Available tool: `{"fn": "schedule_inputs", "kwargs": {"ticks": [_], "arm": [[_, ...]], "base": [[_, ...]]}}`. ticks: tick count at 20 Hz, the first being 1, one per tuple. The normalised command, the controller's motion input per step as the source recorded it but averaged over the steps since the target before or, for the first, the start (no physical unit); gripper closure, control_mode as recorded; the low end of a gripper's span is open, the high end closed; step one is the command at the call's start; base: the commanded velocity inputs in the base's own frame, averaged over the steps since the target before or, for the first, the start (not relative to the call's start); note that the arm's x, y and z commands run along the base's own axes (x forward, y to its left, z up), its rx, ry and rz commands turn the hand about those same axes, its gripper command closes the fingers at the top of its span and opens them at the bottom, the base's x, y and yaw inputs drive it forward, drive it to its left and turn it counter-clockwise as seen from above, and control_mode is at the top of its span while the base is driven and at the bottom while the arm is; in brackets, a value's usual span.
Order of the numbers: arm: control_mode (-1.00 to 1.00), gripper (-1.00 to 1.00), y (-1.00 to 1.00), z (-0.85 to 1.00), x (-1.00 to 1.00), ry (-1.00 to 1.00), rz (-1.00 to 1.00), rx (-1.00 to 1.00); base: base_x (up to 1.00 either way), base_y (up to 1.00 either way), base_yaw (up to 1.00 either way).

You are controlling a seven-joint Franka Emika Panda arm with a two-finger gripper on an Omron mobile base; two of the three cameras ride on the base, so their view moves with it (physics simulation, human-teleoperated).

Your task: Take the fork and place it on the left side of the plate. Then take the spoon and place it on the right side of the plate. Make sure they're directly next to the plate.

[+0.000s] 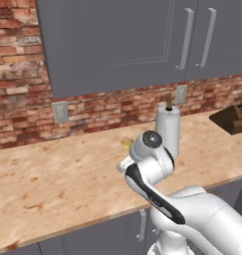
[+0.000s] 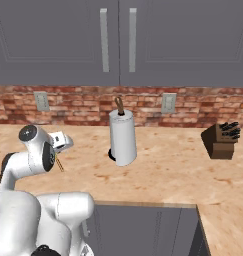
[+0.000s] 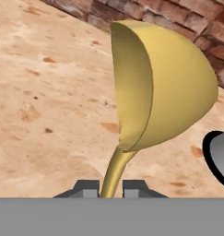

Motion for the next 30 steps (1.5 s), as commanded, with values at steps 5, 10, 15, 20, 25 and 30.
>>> {"fn": "schedule_inputs", "kwargs": {"ticks": [5,10,15,20,25,30], "arm": [[-1.0,1.0,0.0,0.5,-0.43,-0.03,0.09,0.08],[-1.0,1.0,-0.01,0.42,-0.37,0.0,0.05,0.06],[-1.0,1.0,-0.02,0.4,-0.13,0.02,0.01,0.03],[-1.0,1.0,0.0,0.02,-0.03,0.08,0.0,0.0],[-1.0,1.0,0.0,-0.02,0.0,0.0,0.0,0.0],[1.0,1.0,0.0,0.0,-0.14,0.0,0.0,0.0]], "base": [[0.0,0.0,0.0],[0.0,0.0,0.0],[0.0,0.0,0.0],[0.0,0.0,0.0],[0.0,0.0,0.0],[-0.15,-0.01,0.0]]}}
